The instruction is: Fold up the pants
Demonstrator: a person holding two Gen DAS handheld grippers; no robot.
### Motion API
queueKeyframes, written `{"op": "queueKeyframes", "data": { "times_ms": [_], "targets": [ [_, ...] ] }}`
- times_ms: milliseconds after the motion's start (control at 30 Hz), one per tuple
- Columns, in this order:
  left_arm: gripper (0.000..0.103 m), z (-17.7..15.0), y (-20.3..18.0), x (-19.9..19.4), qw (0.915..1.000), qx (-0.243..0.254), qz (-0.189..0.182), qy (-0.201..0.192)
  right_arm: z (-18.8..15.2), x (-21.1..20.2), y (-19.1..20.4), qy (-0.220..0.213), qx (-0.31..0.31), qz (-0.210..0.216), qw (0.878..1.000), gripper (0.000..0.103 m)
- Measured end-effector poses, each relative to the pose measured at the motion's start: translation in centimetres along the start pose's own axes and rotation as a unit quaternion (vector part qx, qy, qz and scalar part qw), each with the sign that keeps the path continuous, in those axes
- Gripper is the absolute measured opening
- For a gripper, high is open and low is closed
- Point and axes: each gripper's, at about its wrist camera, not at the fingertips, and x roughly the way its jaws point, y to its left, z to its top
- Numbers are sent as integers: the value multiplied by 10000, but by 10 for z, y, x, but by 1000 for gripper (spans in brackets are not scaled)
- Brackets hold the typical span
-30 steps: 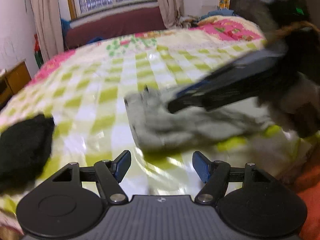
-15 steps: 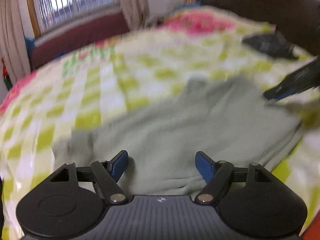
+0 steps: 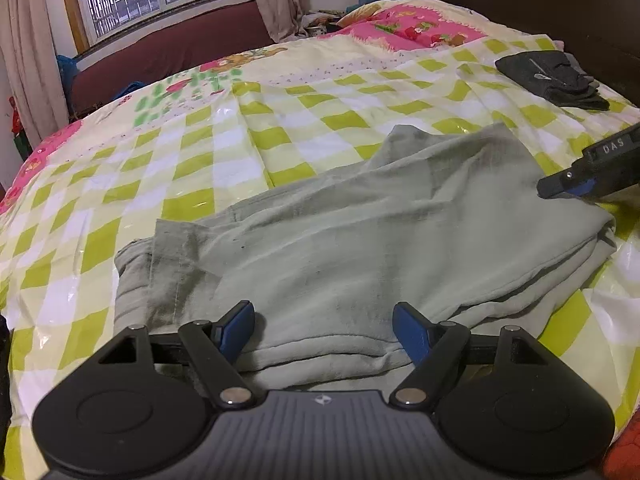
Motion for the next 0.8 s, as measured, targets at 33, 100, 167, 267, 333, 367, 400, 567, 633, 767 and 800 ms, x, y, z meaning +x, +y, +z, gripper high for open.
{"op": "queueKeyframes", "data": {
  "times_ms": [33,100,167,267,333,367,400,567,633,767,800],
  "targets": [
    [90,0,0,0,10000,14,9,12,1,-3,-2,9,124,246,9996,42],
    [90,2,-1,0,10000,28,17,38,-1,-13,-5,-40,261,572,9980,42],
    [90,3,-3,0,9999,78,17,63,-1,-15,-7,-76,173,554,9983,42],
    [90,5,-4,3,9998,149,6,113,3,4,-20,175,280,328,9989,36],
    [90,7,-6,5,9997,199,17,145,6,7,-20,156,498,522,9973,38],
    [90,8,-7,5,9996,230,28,150,7,5,-16,191,510,699,9961,36],
    [90,8,-8,4,9995,264,41,152,7,1,-10,181,449,824,9954,30],
    [90,7,-8,4,9996,244,9,144,3,-2,-7,153,366,1086,9933,21],
    [90,7,-8,5,9996,227,5,147,2,16,-9,383,540,959,9932,23],
    [90,6,-9,4,9995,278,28,114,4,14,3,401,383,775,9954,6],
    [90,6,-8,3,9996,269,5,89,7,5,5,300,457,847,9949,5]
  ]
}}
